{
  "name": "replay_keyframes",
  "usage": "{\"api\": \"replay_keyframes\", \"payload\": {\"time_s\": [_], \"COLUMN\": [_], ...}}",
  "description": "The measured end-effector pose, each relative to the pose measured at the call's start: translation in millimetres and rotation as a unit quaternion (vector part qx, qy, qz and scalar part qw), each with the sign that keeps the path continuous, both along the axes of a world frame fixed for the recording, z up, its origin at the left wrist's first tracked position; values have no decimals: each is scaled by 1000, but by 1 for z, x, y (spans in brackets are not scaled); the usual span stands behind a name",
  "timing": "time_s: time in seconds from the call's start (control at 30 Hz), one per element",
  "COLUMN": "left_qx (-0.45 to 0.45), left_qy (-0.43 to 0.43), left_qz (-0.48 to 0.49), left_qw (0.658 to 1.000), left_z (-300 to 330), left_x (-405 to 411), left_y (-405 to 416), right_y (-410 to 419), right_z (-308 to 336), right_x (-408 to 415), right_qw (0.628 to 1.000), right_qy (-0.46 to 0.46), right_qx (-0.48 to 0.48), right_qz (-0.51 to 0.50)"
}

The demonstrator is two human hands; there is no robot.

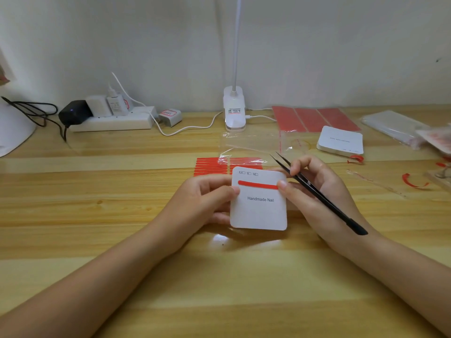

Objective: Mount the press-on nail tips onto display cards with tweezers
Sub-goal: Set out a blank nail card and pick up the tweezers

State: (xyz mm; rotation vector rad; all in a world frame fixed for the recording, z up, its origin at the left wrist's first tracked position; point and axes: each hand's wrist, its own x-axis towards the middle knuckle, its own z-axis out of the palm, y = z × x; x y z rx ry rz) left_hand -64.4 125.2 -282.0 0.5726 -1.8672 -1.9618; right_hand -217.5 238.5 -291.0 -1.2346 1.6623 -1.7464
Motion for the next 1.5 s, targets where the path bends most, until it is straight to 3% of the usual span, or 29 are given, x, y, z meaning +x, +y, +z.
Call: {"api": "replay_keyframes", "payload": {"time_s": [0.2, 0.47, 0.63, 0.83, 1.0, 1.5], "left_qx": [-42, -74, -80, -92, -105, -95], "left_qy": [-26, -55, -70, -77, -73, -67], "left_qz": [31, 41, 47, 48, 44, 39], "left_qw": [998, 995, 993, 992, 991, 992], "left_z": [-5, -3, 0, 2, 2, 0], "left_x": [0, -2, -3, -4, -4, -4], "left_y": [1, 4, 7, 9, 9, 9], "right_y": [2, 7, 8, 7, 6, 6], "right_z": [0, 4, 0, -1, -5, -8], "right_x": [2, 6, 11, 11, 10, 10], "right_qw": [1000, 986, 992, 963, 957, 951], "right_qy": [-8, 52, 88, 265, 275, 294], "right_qx": [9, -114, -86, -45, -93, -98], "right_qz": [-2, -107, -23, -18, -16, -14]}}
